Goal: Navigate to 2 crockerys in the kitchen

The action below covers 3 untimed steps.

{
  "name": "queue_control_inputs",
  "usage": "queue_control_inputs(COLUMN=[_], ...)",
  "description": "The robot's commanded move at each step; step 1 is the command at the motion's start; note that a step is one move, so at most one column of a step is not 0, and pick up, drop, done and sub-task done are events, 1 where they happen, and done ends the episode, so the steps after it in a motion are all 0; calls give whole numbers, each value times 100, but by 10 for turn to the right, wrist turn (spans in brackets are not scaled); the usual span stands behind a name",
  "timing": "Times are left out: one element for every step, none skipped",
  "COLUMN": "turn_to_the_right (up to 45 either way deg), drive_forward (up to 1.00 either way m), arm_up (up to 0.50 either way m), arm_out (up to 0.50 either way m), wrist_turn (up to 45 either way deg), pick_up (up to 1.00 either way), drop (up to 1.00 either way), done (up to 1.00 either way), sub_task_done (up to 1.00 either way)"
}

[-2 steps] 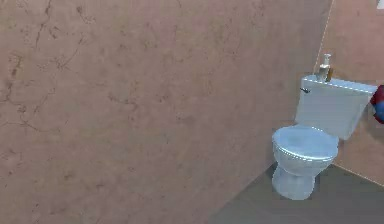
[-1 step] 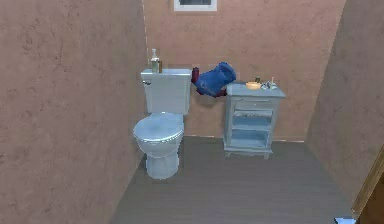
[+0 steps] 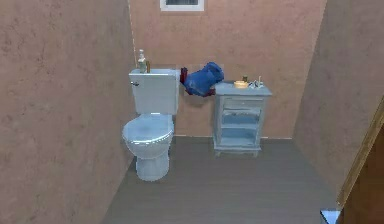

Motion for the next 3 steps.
queue_control_inputs(turn_to_the_right=[0,420,30], drive_forward=[65,0,0], arm_up=[0,0,0], arm_out=[0,0,0], wrist_turn=[0,0,0], pick_up=[0,0,0], drop=[0,0,0], done=[0,0,0], sub_task_done=[0,0,0])
